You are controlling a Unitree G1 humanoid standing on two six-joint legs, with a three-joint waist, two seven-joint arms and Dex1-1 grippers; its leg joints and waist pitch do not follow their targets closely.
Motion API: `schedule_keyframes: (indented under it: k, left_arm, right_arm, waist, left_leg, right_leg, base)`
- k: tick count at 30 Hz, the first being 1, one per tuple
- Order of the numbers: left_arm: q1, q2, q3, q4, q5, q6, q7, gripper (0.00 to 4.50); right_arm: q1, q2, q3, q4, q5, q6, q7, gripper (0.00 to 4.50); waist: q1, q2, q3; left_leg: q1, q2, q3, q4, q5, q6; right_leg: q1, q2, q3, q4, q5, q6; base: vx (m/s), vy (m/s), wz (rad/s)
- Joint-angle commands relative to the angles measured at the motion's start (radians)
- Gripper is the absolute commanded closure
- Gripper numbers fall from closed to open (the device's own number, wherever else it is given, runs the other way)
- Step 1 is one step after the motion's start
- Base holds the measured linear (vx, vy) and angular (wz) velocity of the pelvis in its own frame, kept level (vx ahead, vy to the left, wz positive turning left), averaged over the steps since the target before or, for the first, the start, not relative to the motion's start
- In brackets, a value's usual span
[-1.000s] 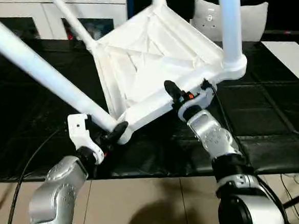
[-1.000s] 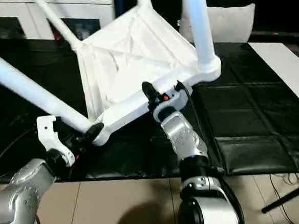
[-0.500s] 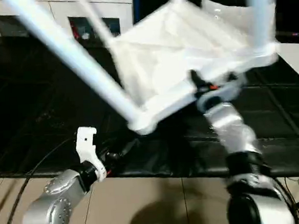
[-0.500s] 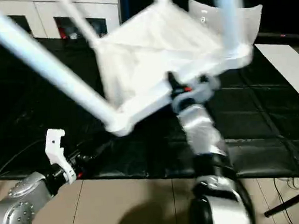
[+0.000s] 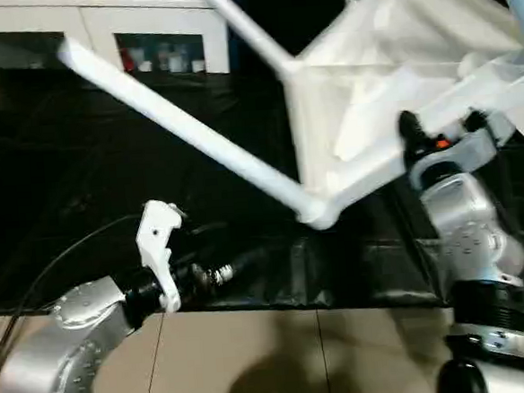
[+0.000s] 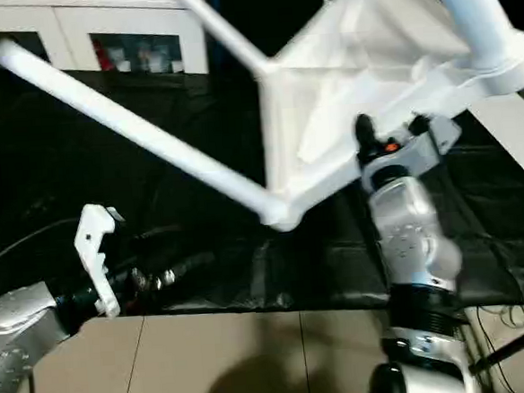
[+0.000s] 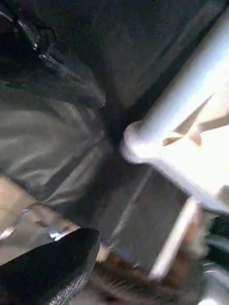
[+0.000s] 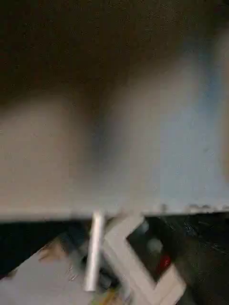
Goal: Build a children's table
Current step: Flip table
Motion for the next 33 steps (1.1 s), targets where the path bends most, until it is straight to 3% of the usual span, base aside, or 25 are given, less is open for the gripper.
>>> schedule_keyframes:
  k: [1, 8, 12, 15, 16, 19, 21, 22, 23, 25, 26, 27, 29, 30, 31, 32, 33]
  left_arm:
    - [-0.035, 0.021, -0.001, -0.029, 0.005, 0.027, -0.002, 0.0]
    - [-0.147, 0.034, 0.036, -0.005, 0.025, 0.035, 0.055, 0.0]
    - [-0.199, 0.043, 0.041, -0.003, 0.033, 0.034, 0.074, 0.0]
    - [-0.276, 0.046, 0.035, -0.016, 0.04, 0.042, 0.091, 0.0]
    - [-0.294, 0.055, 0.022, -0.017, 0.056, 0.033, 0.09, 0.0]
    - [-0.364, 0.084, -0.026, -0.019, 0.119, -0.006, 0.086, 0.0]
    - [-0.407, 0.088, -0.043, -0.018, 0.141, -0.024, 0.091, 0.0]
    - [-0.418, 0.09, -0.05, -0.017, 0.15, -0.029, 0.094, 0.0]
    - [-0.424, 0.091, -0.054, -0.016, 0.154, -0.031, 0.095, 0.0]
    - [-0.503, 0.115, -0.126, -0.009, 0.248, -0.114, 0.082, 0.0]
    - [-0.521, 0.118, -0.141, -0.005, 0.271, -0.137, 0.082, 0.0]
    - [-0.549, 0.112, -0.148, 0.007, 0.294, -0.155, 0.096, 0.0]
    - [-0.574, 0.105, -0.152, 0.02, 0.319, -0.179, 0.115, 0.0]
    - [-0.589, 0.102, -0.151, 0.026, 0.328, -0.194, 0.122, 0.0]
    - [-0.589, 0.102, -0.151, 0.026, 0.328, -0.194, 0.122, 0.0]
    - [-0.614, 0.106, -0.159, 0.034, 0.367, -0.241, 0.134, 0.0]
    - [-0.614, 0.106, -0.159, 0.034, 0.367, -0.241, 0.134, 0.0]
  right_arm:
    - [-0.001, -0.08, 0.052, -0.071, -0.116, 0.061, -0.036, 2.52]
    - [-0.036, -0.181, 0.13, -0.045, -0.157, 0.163, 0.049, 2.52]
    - [-0.049, -0.21, 0.148, -0.027, -0.178, 0.186, 0.041, 2.52]
    - [-0.058, -0.228, 0.19, -0.035, -0.202, 0.23, 0.073, 2.52]
    - [-0.061, -0.232, 0.202, -0.037, -0.205, 0.241, 0.087, 2.52]
    - [-0.071, -0.248, 0.251, -0.037, -0.223, 0.268, 0.122, 2.52]
    - [-0.074, -0.25, 0.269, -0.037, -0.227, 0.275, 0.139, 2.52]
    - [-0.075, -0.25, 0.273, -0.037, -0.228, 0.276, 0.144, 2.52]
    - [-0.075, -0.25, 0.274, -0.037, -0.229, 0.276, 0.146, 2.18]
    - [-0.057, -0.221, 0.284, -0.039, -0.226, 0.295, 0.139, 1.81]
    - [-0.051, -0.216, 0.289, -0.036, -0.229, 0.295, 0.141, 1.81]
    - [-0.038, -0.216, 0.307, -0.024, -0.262, 0.279, 0.14, 1.74]
    - [-0.025, -0.216, 0.325, -0.001, -0.298, 0.25, 0.13, 1.51]
    - [-0.015, -0.209, 0.33, 0.015, -0.312, 0.223, 0.123, 1.51]
    - [-0.015, -0.209, 0.33, 0.015, -0.312, 0.223, 0.123, 1.41]
    - [0.002, -0.185, 0.332, 0.058, -0.338, 0.134, 0.113, 1.29]
    - [0.002, -0.185, 0.332, 0.058, -0.338, 0.134, 0.113, 1.22]
  waist:
    - [-0.008, 0.002, -0.062]
    - [-0.015, -0.003, -0.061]
    - [-0.027, -0.008, -0.066]
    - [-0.027, -0.005, -0.068]
    - [-0.029, -0.016, -0.068]
    - [-0.026, -0.012, -0.068]
    - [-0.029, -0.02, -0.066]
    - [-0.027, -0.017, -0.067]
    - [-0.028, -0.016, -0.067]
    - [-0.027, -0.019, -0.068]
    - [-0.028, -0.02, -0.068]
    - [-0.027, -0.027, -0.069]
    - [-0.03, -0.026, -0.071]
    - [-0.032, -0.019, -0.072]
    - [-0.032, -0.019, -0.072]
    - [-0.035, -0.024, -0.075]
    - [-0.034, -0.023, -0.076]
  left_leg:
    - [0.01, 0.041, -0.01, -0.073, -0.122, -0.02]
    - [0.009, 0.035, -0.013, -0.069, -0.183, -0.028]
    - [0.003, 0.037, -0.015, -0.066, -0.149, -0.021]
    - [0.004, 0.04, -0.015, -0.064, -0.117, -0.017]
    - [0.003, 0.04, -0.014, -0.064, -0.12, -0.016]
    - [0.007, 0.043, -0.016, -0.065, -0.139, -0.025]
    - [0.008, 0.045, -0.016, -0.065, -0.154, -0.034]
    - [0.009, 0.045, -0.017, -0.065, -0.159, -0.04]
    - [0.009, 0.045, -0.017, -0.064, -0.16, -0.043]
    - [0.008, 0.045, -0.019, -0.065, -0.177, -0.045]
    - [0.006, 0.045, -0.019, -0.065, -0.172, -0.049]
    - [0.002, 0.045, -0.02, -0.064, -0.16, -0.054]
    - [-0.001, 0.045, -0.02, -0.064, -0.15, -0.059]
    - [-0.002, 0.043, -0.02, -0.061, -0.153, -0.063]
    - [-0.002, 0.043, -0.02, -0.061, -0.153, -0.063]
    - [-0.003, 0.045, -0.02, -0.06, -0.145, -0.06]
    - [-0.004, 0.046, -0.02, -0.059, -0.144, -0.058]
  right_leg:
    - [0.051, -0.053, 0.065, -0.074, -0.261, -0.073]
    - [0.052, -0.053, 0.061, -0.088, -0.381, -0.031]
    - [0.056, -0.053, 0.06, -0.081, -0.332, -0.046]
    - [0.056, -0.052, 0.062, -0.071, -0.249, -0.083]
    - [0.057, -0.052, 0.062, -0.072, -0.252, -0.083]
    - [0.056, -0.055, 0.063, -0.072, -0.282, -0.078]
    - [0.054, -0.055, 0.062, -0.076, -0.293, -0.077]
    - [0.053, -0.057, 0.064, -0.075, -0.294, -0.079]
    - [0.054, -0.058, 0.064, -0.074, -0.294, -0.079]
    - [0.053, -0.058, 0.063, -0.078, -0.319, -0.066]
    - [0.054, -0.059, 0.064, -0.079, -0.312, -0.062]
    - [0.058, -0.06, 0.064, -0.075, -0.305, -0.059]
    - [0.06, -0.062, 0.064, -0.074, -0.291, -0.064]
    - [0.059, -0.063, 0.063, -0.075, -0.299, -0.068]
    - [0.059, -0.063, 0.063, -0.075, -0.299, -0.068]
    - [0.059, -0.062, 0.063, -0.074, -0.283, -0.075]
    - [0.056, -0.064, 0.064, -0.075, -0.278, -0.077]
  base:
    - [0.0, 0.0, 0.0]
    - [0.0, 0.0, 0.0]
    - [0.0, 0.0, 0.0]
    - [0.0, 0.0, 0.0]
    - [0.0, 0.0, 0.0]
    - [0.0, 0.0, 0.0]
    - [0.0, 0.0, 0.0]
    - [0.0, 0.0, 0.0]
    - [0.0, 0.0, 0.0]
    - [0.0, 0.0, 0.0]
    - [0.0, 0.0, 0.0]
    - [0.0, 0.0, 0.0]
    - [0.0, 0.0, 0.0]
    - [0.0, 0.0, 0.0]
    - [0.0, 0.0, 0.0]
    - [0.0, 0.0, 0.0]
    - [0.0, 0.0, 0.0]
